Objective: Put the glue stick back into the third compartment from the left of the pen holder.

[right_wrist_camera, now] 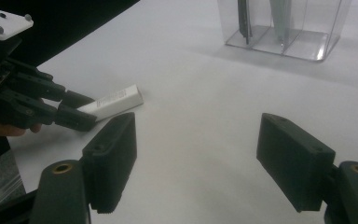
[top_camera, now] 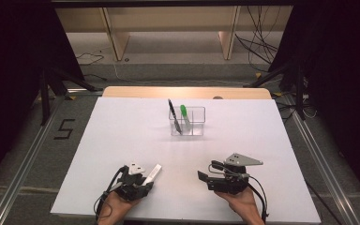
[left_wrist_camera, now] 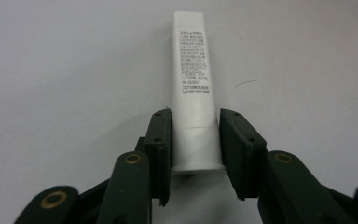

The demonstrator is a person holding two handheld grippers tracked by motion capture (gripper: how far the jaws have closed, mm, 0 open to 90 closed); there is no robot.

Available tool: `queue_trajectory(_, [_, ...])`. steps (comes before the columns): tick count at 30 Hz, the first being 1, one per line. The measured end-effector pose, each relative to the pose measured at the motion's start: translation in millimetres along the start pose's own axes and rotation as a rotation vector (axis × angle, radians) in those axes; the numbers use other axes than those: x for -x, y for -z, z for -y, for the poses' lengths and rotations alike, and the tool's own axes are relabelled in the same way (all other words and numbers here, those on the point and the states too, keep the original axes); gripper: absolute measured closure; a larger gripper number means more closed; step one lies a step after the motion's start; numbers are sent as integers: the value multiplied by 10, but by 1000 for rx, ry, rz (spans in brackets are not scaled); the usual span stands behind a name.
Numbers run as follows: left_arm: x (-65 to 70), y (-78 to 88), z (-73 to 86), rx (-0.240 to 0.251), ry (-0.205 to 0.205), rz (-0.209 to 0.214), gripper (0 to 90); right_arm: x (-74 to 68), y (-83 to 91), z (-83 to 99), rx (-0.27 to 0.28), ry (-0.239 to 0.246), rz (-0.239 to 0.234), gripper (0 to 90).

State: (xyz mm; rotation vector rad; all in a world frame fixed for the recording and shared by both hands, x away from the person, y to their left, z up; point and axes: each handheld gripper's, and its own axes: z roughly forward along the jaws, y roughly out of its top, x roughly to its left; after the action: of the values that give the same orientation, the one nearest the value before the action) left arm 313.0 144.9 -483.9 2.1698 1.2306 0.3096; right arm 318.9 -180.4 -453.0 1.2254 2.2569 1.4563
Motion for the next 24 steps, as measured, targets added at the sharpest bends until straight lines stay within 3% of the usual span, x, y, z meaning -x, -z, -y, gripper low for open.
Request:
queue_trajectory(12, [-87, 8, -5, 6, 24, 62, 670, -3, -7, 21, -5, -3, -4, 296])
queue_trajectory(24, [-153, 67, -30, 60, 65, 126, 671, -6, 4, 29, -2, -9, -5, 296])
